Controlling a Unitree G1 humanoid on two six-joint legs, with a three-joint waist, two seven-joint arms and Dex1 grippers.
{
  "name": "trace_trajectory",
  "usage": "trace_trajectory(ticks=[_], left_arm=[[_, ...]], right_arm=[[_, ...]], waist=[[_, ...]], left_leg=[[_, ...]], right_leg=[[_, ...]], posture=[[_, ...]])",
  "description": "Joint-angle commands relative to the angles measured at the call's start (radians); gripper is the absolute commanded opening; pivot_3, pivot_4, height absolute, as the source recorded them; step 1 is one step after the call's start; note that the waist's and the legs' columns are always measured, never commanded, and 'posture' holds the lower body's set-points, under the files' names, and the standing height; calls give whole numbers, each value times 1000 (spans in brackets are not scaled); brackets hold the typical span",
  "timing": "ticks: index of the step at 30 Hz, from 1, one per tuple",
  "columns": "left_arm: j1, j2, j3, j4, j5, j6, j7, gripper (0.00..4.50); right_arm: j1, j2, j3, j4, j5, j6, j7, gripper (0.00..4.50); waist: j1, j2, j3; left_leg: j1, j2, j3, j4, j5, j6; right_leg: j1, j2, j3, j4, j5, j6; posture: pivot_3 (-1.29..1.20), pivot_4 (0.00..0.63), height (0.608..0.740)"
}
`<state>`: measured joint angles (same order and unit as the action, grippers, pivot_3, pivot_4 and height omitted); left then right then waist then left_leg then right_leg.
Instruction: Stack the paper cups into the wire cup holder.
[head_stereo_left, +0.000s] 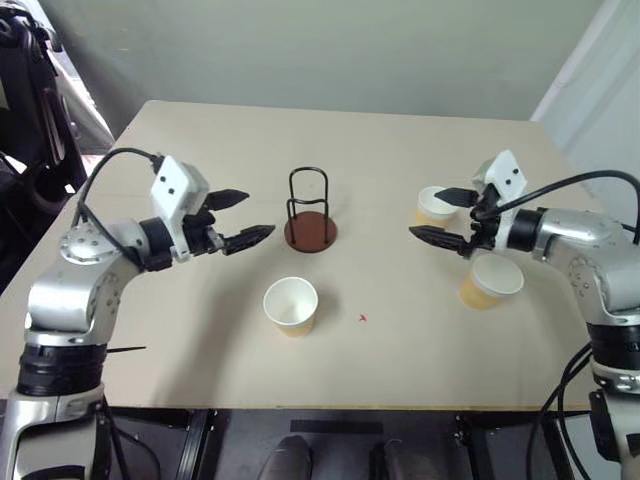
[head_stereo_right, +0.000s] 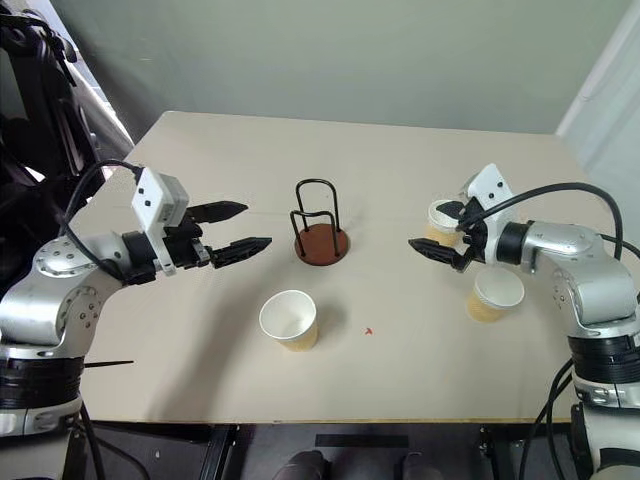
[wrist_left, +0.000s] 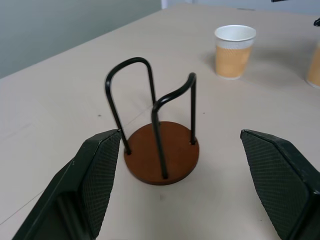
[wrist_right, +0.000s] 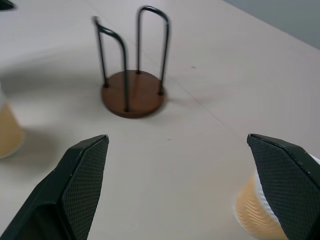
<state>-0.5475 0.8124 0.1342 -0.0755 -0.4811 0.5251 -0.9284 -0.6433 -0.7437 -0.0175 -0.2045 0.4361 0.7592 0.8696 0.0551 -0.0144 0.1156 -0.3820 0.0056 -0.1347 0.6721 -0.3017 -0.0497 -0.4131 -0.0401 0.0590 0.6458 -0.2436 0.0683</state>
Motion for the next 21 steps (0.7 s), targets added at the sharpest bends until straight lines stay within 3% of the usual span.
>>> trace_trajectory(ticks=[1, 16, 21], left_arm=[[-51, -3, -12, 28, 15, -32, -24, 4115], [-171, -98, -120, 213, 162, -145, -15, 4115], [-206, -169, -144, 259, 188, -174, 12, 4115]], right_arm=[[-5, -6, -42, -82, 61, 43, -1, 4485], [38, -29, -86, -178, 114, 108, -67, 4485], [30, -27, -84, -171, 121, 112, -78, 4485]], waist=[[0, 0, 0], [2, 0, 0], [5, 0, 0]], left_leg=[[0, 0, 0, 0, 0, 0], [0, 0, 0, 1, 0, 0], [0, 0, 0, 1, 0, 1]], right_leg=[[0, 0, 0, 0, 0, 0], [0, 0, 0, 0, 0, 1], [1, 0, 0, -1, 1, 1]], posture=[[0, 150, 740], [0, 150, 740], [0, 150, 740]])
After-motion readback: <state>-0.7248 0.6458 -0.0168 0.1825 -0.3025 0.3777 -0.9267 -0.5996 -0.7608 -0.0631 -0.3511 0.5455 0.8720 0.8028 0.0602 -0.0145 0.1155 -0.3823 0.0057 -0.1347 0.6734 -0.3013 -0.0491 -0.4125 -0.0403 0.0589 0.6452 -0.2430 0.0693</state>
